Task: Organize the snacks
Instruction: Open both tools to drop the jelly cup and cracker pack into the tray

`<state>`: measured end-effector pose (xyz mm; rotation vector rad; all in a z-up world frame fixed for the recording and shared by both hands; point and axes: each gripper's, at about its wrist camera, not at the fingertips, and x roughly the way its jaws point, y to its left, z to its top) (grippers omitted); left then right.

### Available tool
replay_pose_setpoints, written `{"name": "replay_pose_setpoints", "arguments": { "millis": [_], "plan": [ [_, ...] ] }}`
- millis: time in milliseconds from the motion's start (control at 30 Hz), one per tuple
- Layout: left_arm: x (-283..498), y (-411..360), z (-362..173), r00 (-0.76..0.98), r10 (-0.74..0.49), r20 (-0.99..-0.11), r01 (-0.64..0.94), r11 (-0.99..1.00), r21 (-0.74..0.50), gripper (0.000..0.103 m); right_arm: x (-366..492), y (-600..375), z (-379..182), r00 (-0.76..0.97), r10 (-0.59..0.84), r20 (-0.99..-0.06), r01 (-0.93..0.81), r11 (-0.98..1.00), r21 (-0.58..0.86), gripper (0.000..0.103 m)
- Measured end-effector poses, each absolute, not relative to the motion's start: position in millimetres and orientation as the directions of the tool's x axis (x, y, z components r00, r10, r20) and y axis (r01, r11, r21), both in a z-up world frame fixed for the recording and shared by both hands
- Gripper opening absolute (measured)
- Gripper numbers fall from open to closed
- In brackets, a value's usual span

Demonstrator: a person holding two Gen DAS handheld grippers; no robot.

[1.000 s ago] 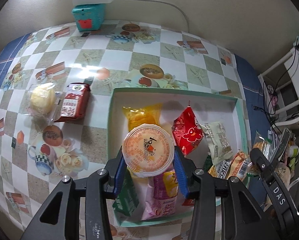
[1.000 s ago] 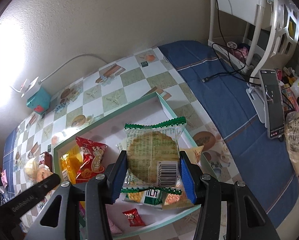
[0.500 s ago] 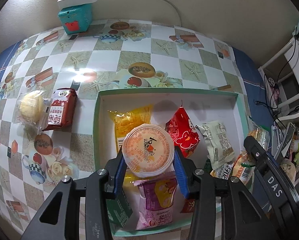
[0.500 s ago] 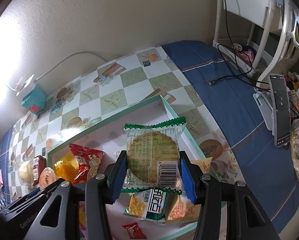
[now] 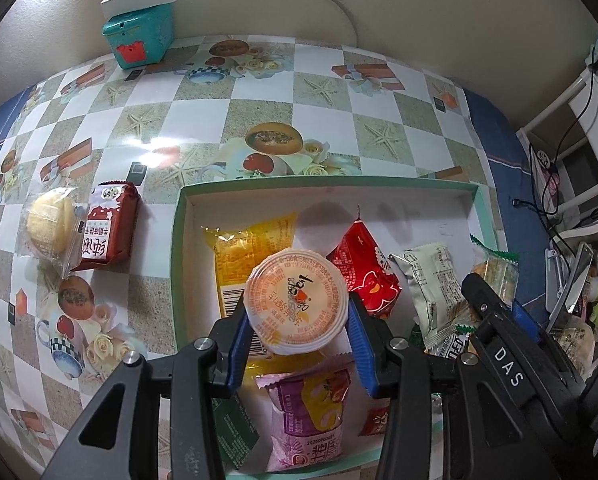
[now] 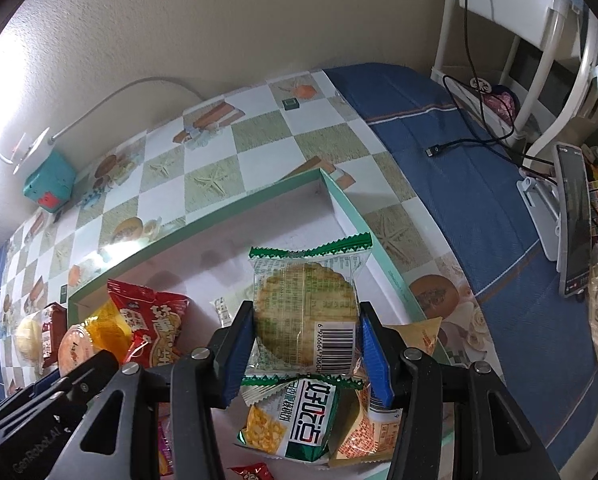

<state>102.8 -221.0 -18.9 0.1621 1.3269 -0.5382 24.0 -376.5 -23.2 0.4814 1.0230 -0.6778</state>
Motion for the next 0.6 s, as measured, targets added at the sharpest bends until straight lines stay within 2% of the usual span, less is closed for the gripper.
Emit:
{"name": "replay_pose_setpoints", "arguments": {
  "millis": [133,400,600],
  "plan": [
    [104,-219,-19,0.120,-0.284,-0.951,0.449,0.870,-0.203,0.048,25,-376,-22,0.341,-0.285,-0.896,0.712,0.701,0.048,0.055],
    [109,-214,-19,0.096,-0.298,-0.950,0.424,0.876,-0.232,0.062,28,-372,-17,0.335,-0.302,-0.893,0.706,0.708,0.025,0.070],
    [111,-210,-15,0.094,-0.303,-0.948,0.420,0.876,-0.238,0.065,29,-370,-13,0.329,-0.312,-0.891,0.701,0.713,0.010,0.077]
  ]
}}
